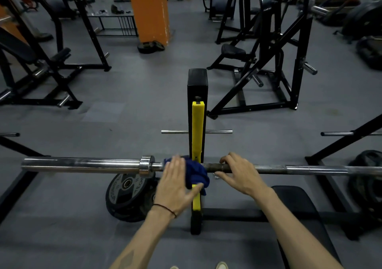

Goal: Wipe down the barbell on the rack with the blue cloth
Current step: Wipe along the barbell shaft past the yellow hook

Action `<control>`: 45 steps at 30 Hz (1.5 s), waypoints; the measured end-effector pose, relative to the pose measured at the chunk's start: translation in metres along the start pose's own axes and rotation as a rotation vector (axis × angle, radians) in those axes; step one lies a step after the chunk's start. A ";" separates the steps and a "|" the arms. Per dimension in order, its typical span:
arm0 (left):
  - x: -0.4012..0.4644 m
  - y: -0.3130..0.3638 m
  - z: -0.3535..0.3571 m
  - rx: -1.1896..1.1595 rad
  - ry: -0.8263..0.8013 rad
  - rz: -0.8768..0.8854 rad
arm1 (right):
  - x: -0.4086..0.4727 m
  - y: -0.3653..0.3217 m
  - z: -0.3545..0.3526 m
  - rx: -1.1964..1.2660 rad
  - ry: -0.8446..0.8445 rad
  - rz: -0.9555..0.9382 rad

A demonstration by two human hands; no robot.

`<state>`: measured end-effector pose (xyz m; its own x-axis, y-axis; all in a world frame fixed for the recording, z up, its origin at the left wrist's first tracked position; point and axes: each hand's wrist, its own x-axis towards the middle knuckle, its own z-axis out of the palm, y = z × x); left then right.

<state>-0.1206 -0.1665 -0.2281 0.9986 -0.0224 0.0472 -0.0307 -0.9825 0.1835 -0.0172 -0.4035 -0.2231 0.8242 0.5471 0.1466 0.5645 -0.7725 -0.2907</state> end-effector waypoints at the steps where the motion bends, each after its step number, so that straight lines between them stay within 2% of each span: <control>1: -0.002 -0.016 -0.003 -0.011 0.044 -0.069 | -0.001 0.000 -0.001 0.009 0.001 0.002; 3: -0.004 -0.024 -0.006 0.001 0.066 -0.208 | -0.001 -0.003 0.001 0.013 0.041 0.013; 4: -0.002 -0.010 -0.004 -0.008 0.051 -0.218 | 0.000 -0.004 0.003 0.004 0.057 0.020; 7: -0.002 0.041 0.011 -0.043 0.025 -0.043 | 0.001 -0.002 0.007 -0.002 0.058 0.033; 9: -0.005 0.033 0.012 0.002 -0.018 0.042 | 0.001 0.000 0.008 0.012 0.063 0.036; 10: -0.006 0.016 0.011 0.014 -0.009 0.029 | 0.001 0.001 0.009 0.018 0.069 0.040; 12: -0.008 -0.016 0.006 -0.002 0.102 -0.118 | 0.001 0.000 0.012 0.014 0.088 0.050; 14: -0.005 -0.012 0.005 -0.029 0.094 -0.236 | 0.000 -0.001 0.014 -0.020 0.117 0.047; 15: -0.002 0.005 0.008 -0.046 0.060 -0.213 | 0.000 -0.001 0.016 -0.045 0.127 0.032; 17: -0.005 0.035 0.022 -0.046 0.029 -0.051 | -0.003 0.000 0.019 -0.092 0.161 -0.011; 19: -0.009 0.026 0.028 0.009 0.058 0.059 | -0.005 0.000 0.024 -0.114 0.229 -0.041; 20: -0.009 0.010 0.025 0.025 0.080 0.043 | -0.005 0.000 0.026 -0.118 0.269 -0.038; 22: -0.009 -0.020 0.015 -0.004 0.134 -0.108 | -0.008 -0.002 0.032 -0.108 0.306 -0.002; 24: -0.005 -0.012 0.008 -0.034 0.101 -0.222 | -0.010 -0.005 0.036 -0.105 0.302 0.035; 27: -0.002 0.037 0.018 -0.025 0.037 -0.047 | -0.013 -0.005 0.037 -0.132 0.294 0.036; 29: -0.006 0.030 0.021 0.018 0.022 0.033 | -0.015 -0.002 0.037 -0.152 0.286 0.012; 32: -0.009 -0.021 0.013 -0.003 0.110 -0.106 | -0.015 -0.002 0.036 -0.142 0.312 0.026; 33: -0.009 -0.027 0.010 -0.007 0.145 -0.175 | -0.014 -0.003 0.037 -0.137 0.326 0.035; 35: -0.005 -0.006 0.012 -0.023 0.100 -0.215 | -0.013 -0.004 0.038 -0.132 0.346 0.028; 38: -0.007 0.032 0.029 0.000 0.056 -0.019 | -0.012 0.001 0.038 -0.147 0.359 -0.040; 40: -0.009 0.010 0.027 0.029 0.052 0.021 | -0.010 0.004 0.037 -0.161 0.348 -0.080; 43: -0.009 -0.025 0.017 -0.010 0.171 -0.148 | -0.003 0.008 0.026 -0.206 0.204 -0.087; 45: -0.004 -0.001 0.017 -0.076 0.145 -0.190 | 0.005 0.003 0.013 -0.215 0.069 -0.042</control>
<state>-0.1236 -0.1683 -0.2448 0.9705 0.1932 0.1440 0.1481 -0.9497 0.2760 -0.0119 -0.3994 -0.2352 0.7965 0.5629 0.2207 0.5893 -0.8044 -0.0755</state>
